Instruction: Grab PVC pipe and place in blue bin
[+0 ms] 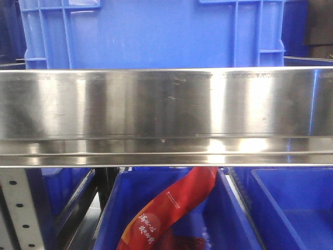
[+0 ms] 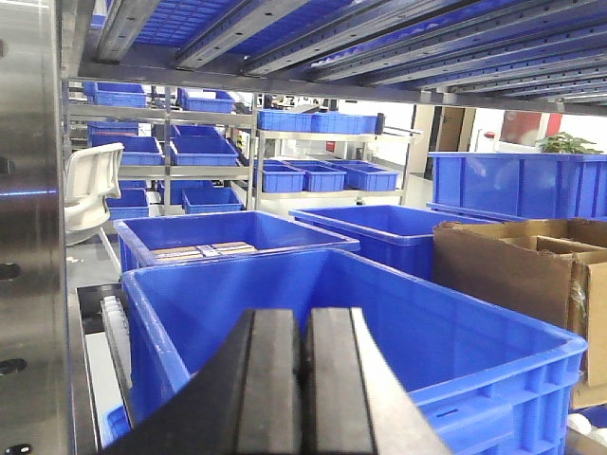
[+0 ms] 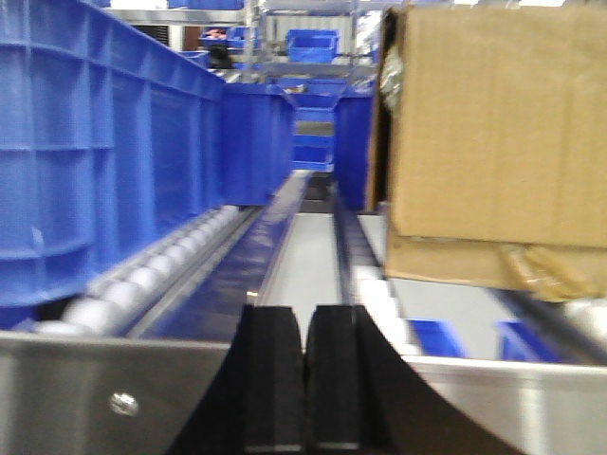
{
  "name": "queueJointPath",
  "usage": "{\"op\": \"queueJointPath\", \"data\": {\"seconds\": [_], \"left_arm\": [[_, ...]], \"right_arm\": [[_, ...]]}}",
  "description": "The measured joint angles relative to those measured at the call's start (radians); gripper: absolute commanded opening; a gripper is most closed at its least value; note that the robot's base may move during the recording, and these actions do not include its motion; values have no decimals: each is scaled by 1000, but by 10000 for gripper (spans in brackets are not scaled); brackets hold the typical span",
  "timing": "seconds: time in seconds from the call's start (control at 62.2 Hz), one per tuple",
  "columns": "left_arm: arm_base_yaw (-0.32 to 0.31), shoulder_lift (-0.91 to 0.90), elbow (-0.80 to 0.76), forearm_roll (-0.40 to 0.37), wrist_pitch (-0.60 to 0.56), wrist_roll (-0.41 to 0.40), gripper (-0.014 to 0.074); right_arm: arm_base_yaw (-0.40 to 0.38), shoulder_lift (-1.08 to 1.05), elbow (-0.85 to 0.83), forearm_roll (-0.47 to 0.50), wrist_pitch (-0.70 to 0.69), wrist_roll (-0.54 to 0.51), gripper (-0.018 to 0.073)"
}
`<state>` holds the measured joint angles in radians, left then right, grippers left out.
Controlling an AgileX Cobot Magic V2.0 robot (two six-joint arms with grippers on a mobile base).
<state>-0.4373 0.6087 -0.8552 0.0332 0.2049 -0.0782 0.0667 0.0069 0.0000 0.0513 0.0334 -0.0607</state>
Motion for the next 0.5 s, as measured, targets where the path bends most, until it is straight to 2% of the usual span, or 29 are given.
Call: {"op": "queueJointPath", "data": {"seconds": [0.097,0.29,0.499], "left_arm": [[0,0,0,0,0,0,-111],[0,0,0,0,0,0,-111],[0,0,0,0,0,0,-111]], "right_arm": [[-4,-1,0,-23,44,21,-168],[-4,-2,0,-32,77,138,-168],[-4,-4,0,-67,71,169,-168]]}}
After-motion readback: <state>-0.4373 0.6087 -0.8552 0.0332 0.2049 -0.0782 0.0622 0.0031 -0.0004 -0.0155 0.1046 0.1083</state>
